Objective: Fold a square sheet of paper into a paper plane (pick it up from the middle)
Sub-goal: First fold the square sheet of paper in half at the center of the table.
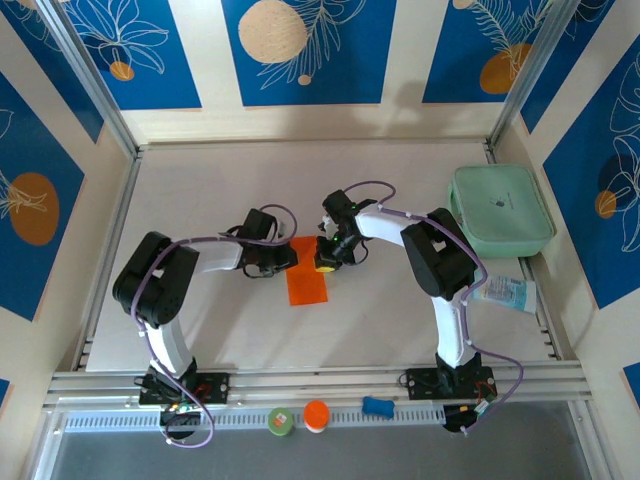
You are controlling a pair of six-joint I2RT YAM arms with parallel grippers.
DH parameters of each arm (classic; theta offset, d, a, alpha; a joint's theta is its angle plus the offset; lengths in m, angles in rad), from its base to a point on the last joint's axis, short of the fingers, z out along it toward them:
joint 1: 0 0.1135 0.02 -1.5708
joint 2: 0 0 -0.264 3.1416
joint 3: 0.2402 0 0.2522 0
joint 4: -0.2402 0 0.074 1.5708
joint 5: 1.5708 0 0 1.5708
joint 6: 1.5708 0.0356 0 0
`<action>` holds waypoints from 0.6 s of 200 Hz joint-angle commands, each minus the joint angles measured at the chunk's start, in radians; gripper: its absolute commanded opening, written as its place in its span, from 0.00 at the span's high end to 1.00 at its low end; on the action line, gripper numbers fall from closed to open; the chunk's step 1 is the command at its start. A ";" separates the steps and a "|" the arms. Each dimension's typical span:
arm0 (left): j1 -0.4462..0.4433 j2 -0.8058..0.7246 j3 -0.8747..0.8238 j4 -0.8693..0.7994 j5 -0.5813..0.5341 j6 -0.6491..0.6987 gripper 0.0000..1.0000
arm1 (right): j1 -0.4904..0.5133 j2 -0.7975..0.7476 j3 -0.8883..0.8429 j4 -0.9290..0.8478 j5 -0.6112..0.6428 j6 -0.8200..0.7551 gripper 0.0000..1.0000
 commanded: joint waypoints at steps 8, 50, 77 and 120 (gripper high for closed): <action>0.071 0.020 -0.043 -0.004 -0.028 0.030 0.88 | -0.027 0.138 -0.098 -0.085 0.292 -0.020 0.93; 0.117 -0.043 -0.014 -0.059 -0.009 0.113 0.89 | -0.028 0.138 -0.101 -0.087 0.292 -0.027 0.93; 0.099 -0.092 -0.042 0.073 0.113 0.053 0.89 | -0.024 0.142 -0.088 -0.093 0.289 -0.028 0.93; 0.038 -0.047 -0.031 0.143 0.115 -0.028 0.88 | -0.022 0.149 -0.084 -0.104 0.295 -0.038 0.93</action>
